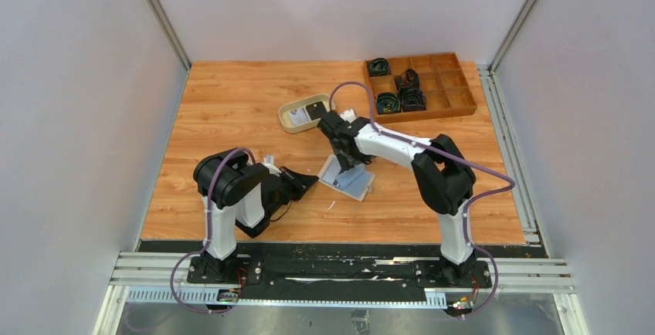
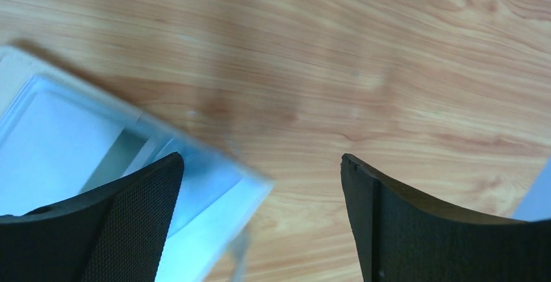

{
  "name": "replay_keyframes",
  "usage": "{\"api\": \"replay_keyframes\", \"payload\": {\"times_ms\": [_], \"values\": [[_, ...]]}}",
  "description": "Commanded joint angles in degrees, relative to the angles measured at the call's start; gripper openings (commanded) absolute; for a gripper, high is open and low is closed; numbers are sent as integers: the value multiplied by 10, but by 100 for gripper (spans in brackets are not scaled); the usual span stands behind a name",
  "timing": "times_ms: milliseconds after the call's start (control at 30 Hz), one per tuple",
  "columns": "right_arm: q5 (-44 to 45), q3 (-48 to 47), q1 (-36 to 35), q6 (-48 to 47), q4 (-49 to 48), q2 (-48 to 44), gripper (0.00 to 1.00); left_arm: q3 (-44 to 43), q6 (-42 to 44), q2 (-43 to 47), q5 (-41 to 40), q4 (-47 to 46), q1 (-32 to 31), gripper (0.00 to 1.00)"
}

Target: Take the credit cards out of the card holder

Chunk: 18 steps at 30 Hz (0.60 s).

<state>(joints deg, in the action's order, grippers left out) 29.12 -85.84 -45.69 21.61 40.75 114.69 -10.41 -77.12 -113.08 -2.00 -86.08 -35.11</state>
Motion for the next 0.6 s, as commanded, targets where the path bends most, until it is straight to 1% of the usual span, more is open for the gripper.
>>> {"api": "replay_keyframes", "payload": {"times_ms": [0, 133, 233, 300, 367, 400, 433, 500, 567], "values": [[53, 20, 36, -19, 35, -61, 94, 9, 11, 12, -26, -19, -3, 0], [80, 4, 40, -25, 46, -97, 94, 12, 14, 17, -29, -18, -3, 0], [60, 0, 40, -27, 35, -126, 94, 14, 15, 19, -32, -18, -3, 0], [11, 10, 42, -33, 4, -151, 94, 16, 15, 20, -35, -17, -3, 0], [-101, 39, 46, -39, -51, -182, 94, 19, 16, 24, -40, -17, -3, 0], [-138, 56, 48, -38, -85, -198, 94, 21, 16, 25, -43, -17, -3, 0], [-205, 76, 53, -32, -120, -211, 94, 22, 17, 26, -46, -17, -3, 0], [-245, 107, 55, -4, -169, -226, 93, 23, 17, 28, -48, -17, -4, 0], [-237, 104, 53, 27, -160, -216, 91, 24, 19, 31, -51, -17, -3, 0]]}}
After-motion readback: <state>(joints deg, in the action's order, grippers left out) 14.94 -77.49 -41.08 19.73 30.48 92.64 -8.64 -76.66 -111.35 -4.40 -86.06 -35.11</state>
